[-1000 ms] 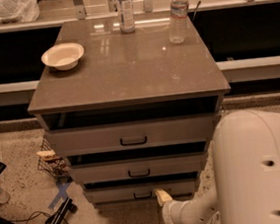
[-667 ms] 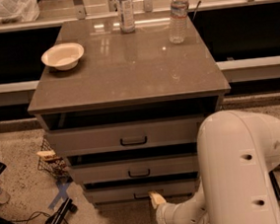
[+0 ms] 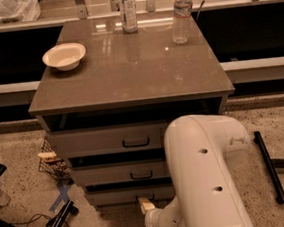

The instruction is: Open bottom drawer

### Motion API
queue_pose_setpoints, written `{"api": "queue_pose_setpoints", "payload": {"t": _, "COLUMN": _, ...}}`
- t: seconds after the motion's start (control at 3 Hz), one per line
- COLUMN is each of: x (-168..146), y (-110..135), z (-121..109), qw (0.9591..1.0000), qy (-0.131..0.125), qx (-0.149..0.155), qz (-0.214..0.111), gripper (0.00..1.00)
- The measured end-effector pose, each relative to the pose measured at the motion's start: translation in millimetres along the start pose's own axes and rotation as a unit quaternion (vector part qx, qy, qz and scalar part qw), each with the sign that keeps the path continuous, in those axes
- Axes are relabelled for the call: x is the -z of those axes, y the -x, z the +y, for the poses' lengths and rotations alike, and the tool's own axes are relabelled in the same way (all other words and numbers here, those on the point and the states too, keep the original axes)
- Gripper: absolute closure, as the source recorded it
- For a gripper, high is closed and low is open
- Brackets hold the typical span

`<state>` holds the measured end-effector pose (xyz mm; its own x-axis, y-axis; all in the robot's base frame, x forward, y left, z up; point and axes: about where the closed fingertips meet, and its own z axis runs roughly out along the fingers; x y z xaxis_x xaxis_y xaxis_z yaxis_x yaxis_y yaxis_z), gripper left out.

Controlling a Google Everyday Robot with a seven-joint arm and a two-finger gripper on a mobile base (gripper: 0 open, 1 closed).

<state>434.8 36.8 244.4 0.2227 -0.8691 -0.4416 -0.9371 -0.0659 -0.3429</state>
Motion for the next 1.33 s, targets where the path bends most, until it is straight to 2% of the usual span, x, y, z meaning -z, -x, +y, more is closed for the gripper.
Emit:
{"api": "queue_pose_setpoints", "payload": {"t": 0.33, "x": -25, "y": 3, "z": 6, "qw": 0.9999, "qy": 0.012, "qx": 0.002, "qz": 0.01, "gripper": 0.0}}
{"api": "queue_pose_setpoints", "payload": {"t": 0.67, "x": -46, "y": -8, "z": 12, "qw": 0.9994, "qy": 0.022, "qx": -0.001, "qz": 0.028, "gripper": 0.0}}
{"api": "queue_pose_setpoints", "payload": {"t": 1.0, "x": -65, "y": -19, "z": 7, "qw": 0.999, "qy": 0.023, "qx": -0.01, "qz": 0.036, "gripper": 0.0}}
{"api": "queue_pose_setpoints", "payload": {"t": 1.33, "x": -101, "y": -34, "z": -26, "qw": 0.9986, "qy": 0.006, "qx": -0.009, "qz": 0.053, "gripper": 0.0}}
